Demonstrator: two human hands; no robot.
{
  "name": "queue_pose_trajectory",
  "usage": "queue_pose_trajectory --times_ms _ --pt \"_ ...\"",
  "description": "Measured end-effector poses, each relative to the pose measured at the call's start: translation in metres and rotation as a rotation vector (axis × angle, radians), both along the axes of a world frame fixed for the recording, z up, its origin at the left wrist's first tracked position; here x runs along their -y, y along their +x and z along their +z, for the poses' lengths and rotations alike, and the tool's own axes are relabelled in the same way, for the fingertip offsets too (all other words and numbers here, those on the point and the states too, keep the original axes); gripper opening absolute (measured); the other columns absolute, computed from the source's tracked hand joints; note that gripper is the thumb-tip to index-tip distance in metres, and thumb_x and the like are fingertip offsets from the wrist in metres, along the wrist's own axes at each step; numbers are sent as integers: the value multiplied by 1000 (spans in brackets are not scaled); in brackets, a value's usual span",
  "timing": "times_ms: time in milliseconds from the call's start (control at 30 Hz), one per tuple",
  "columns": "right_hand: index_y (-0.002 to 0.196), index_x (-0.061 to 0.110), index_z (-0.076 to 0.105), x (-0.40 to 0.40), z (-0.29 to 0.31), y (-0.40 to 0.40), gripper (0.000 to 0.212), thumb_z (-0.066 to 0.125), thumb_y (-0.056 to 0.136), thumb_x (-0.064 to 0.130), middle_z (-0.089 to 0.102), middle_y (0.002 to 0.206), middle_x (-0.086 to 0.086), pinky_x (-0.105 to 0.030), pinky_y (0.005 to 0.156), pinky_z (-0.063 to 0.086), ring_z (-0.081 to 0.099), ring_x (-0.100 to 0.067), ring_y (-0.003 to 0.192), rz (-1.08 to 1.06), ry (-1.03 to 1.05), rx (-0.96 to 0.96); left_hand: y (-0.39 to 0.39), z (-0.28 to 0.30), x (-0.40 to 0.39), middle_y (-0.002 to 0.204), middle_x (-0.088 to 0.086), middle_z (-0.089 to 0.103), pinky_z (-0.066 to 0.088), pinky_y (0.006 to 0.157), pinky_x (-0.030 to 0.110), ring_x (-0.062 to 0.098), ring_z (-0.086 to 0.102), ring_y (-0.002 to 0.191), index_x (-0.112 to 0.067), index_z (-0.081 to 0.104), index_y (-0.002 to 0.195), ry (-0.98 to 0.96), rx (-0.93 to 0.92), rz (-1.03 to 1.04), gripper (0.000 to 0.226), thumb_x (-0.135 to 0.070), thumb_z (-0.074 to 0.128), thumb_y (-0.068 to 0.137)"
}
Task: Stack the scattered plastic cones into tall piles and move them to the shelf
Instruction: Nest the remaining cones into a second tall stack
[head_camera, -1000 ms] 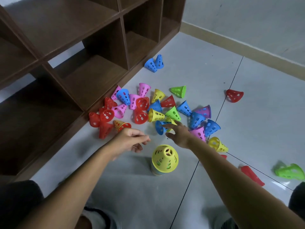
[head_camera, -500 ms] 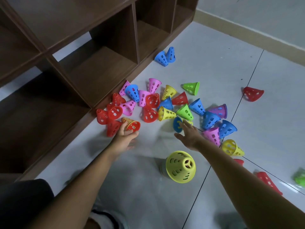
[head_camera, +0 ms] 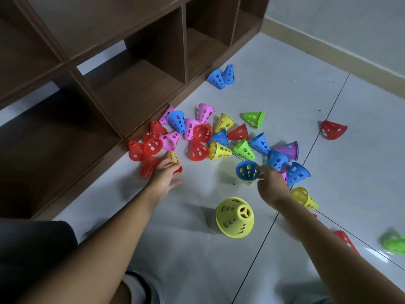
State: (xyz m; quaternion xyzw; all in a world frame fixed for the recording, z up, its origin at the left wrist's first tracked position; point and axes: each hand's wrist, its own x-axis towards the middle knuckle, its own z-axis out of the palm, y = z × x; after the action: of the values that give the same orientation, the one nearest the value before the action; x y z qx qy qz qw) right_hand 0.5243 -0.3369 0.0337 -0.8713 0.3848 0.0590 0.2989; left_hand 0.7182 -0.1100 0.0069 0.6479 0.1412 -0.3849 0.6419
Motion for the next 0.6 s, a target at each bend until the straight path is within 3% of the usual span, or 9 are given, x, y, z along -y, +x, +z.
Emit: queue_pose_trajectory --times_ms 100,233,400,500,600 --pt "130 12 61 2 5 -12 55 43 85 -14 61 127 -13 -40 96 52 60 -27 110 -54 -17 59 -7 3 2 124 16 64 55 79 33 26 63 103 -12 63 119 114 82 97 24 -4 58 96" --pt "116 15 67 -1 16 -28 29 56 95 -1 65 112 -4 -29 84 51 61 -19 97 -31 -31 133 -18 14 2 102 16 68 53 67 23 16 66 77 -6 67 108 142 175 120 14 -4 59 96" --pt "106 17 68 -9 35 -45 12 63 95 13 65 97 3 -20 73 45 60 -15 89 7 -26 226 -27 38 7 106 17 72 56 69 26 23 71 84 -4 65 104 -2 229 32 11 -6 67 93" --pt "106 16 66 -14 48 -55 10 61 97 19 64 92 3 -22 72 47 59 -13 83 -7 -10 287 -31 62 15 107 14 71 57 71 28 25 70 87 -3 63 106 -127 242 -44 14 -3 65 93" --pt "97 17 64 -19 62 -60 11 56 100 24 67 85 6 -25 72 50 62 -10 77 -64 147 408 -34 88 21 106 11 70 58 68 28 23 70 86 -5 60 116 -248 250 -88 25 -2 65 91"
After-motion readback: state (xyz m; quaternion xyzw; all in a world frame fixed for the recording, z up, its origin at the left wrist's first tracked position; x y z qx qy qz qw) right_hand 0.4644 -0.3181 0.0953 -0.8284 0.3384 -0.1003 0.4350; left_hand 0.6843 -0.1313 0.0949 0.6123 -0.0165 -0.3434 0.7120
